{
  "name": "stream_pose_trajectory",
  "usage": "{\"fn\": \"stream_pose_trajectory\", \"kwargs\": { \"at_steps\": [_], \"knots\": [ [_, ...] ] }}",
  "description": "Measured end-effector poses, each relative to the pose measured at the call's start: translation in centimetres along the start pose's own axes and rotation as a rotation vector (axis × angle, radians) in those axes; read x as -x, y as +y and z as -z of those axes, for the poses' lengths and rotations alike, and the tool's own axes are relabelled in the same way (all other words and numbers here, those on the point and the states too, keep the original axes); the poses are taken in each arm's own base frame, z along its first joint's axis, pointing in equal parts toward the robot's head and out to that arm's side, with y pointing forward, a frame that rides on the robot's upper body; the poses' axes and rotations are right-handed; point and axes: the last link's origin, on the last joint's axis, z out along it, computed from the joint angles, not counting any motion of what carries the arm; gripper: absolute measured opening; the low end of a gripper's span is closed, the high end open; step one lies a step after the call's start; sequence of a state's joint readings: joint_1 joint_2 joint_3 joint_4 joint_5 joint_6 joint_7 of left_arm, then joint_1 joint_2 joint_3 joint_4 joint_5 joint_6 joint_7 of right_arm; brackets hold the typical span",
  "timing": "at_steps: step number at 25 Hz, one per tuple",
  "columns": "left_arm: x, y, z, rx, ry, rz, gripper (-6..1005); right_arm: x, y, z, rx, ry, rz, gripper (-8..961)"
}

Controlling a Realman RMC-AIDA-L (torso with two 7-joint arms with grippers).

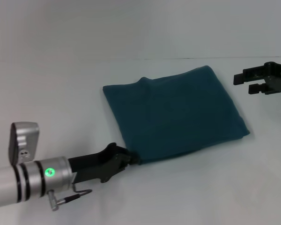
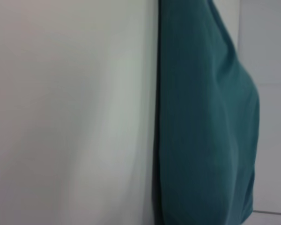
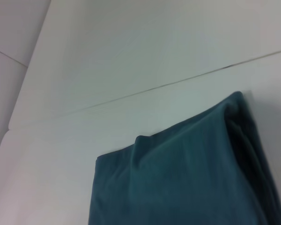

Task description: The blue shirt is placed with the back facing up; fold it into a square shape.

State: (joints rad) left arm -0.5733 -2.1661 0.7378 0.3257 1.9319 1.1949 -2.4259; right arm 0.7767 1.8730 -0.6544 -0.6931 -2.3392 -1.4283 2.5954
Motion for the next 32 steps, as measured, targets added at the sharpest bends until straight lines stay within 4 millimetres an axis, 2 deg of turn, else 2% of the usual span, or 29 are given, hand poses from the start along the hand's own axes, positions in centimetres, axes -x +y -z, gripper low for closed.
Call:
{"fn": "stream_pose_trajectory", "kwargs": {
  "at_steps": [2, 3, 9, 17, 25, 27, 31, 32],
  "knots": [
    [-0.1, -0.3, 1.0, 0.002, 0.008, 0.0, 37, -0.1, -0.1, 0.0, 0.002, 0.002, -0.004, 721],
    [-0.4, -0.6, 2.1, 0.003, 0.021, 0.004, 38, -0.2, -0.1, -0.1, 0.002, 0.003, -0.007, 722],
    [-1.3, -1.0, 4.2, -0.02, 0.026, 0.006, 42, -0.4, -0.3, -0.1, 0.003, 0.005, -0.013, 723],
    [-1.9, -1.5, 5.6, -0.063, 0.022, -0.002, 48, -0.8, -0.4, -0.1, 0.01, 0.016, -0.021, 726],
    [-2.2, -1.1, 7.0, -0.079, -0.026, -0.114, 54, -1.1, -0.5, -0.3, 0.015, 0.027, -0.018, 728],
    [-2.4, -1.2, 8.0, -0.085, -0.015, -0.123, 114, -1.2, -0.5, -0.3, 0.014, 0.028, -0.013, 729],
    [-3.8, -0.7, 11.5, -0.066, 0.074, -0.182, 234, -1.7, -0.3, -0.5, 0.03, 0.059, 0.039, 730],
    [-4.3, -0.4, 12.5, -0.051, 0.099, -0.219, 352, -1.9, -0.2, -0.6, 0.038, 0.068, 0.061, 730]
  ]
}}
